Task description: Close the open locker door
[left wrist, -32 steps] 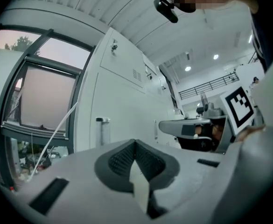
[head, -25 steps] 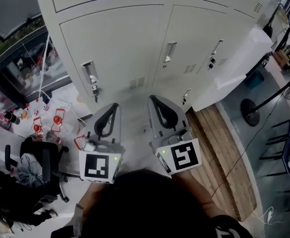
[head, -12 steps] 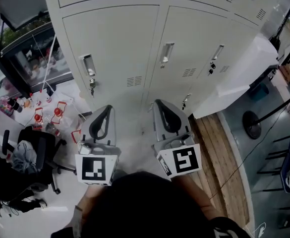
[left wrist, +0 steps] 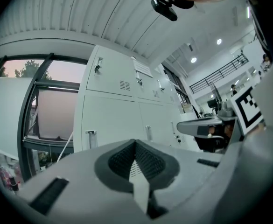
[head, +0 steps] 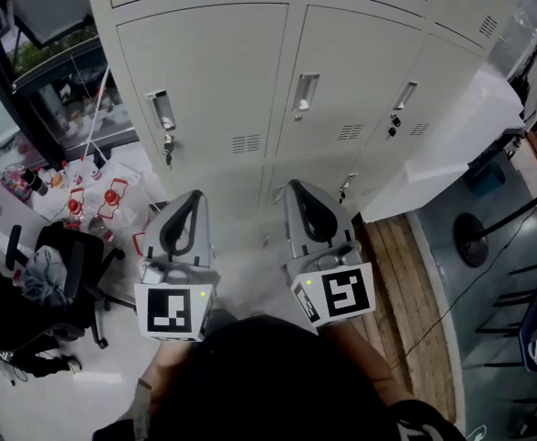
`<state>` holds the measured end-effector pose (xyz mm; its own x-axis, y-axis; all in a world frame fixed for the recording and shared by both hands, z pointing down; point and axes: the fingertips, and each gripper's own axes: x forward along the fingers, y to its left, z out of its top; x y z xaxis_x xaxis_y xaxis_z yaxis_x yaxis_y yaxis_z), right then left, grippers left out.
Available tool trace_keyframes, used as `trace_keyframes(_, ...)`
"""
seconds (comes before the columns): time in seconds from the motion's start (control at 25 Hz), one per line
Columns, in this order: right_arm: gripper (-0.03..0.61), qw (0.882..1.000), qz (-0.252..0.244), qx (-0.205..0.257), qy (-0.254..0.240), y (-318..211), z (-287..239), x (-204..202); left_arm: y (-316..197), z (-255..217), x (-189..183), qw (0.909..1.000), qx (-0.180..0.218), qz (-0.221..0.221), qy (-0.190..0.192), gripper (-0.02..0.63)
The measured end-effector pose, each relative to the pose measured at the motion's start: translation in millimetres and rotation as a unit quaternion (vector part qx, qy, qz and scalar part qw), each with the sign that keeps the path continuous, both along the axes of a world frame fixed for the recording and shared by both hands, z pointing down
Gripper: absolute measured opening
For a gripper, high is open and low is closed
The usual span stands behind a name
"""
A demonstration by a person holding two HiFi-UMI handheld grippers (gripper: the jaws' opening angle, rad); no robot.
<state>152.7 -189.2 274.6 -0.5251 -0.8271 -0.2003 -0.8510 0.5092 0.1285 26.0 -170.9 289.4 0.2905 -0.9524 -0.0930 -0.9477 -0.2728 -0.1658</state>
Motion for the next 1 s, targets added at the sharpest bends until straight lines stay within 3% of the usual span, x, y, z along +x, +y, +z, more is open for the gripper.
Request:
trace_keyframes(0.4,0.015,1.0,-0.011,0.002,0.0,0,0,-7,6,0,-6,0.9998,0.002,-0.017,-0.006,0.002)
trace_keyframes(1.0,0.015,0.999,-0.038,-0.016,-0.005,-31,6,-64,-22,5,-42,0.9997,-0.013,-0.019,0.0,0.002)
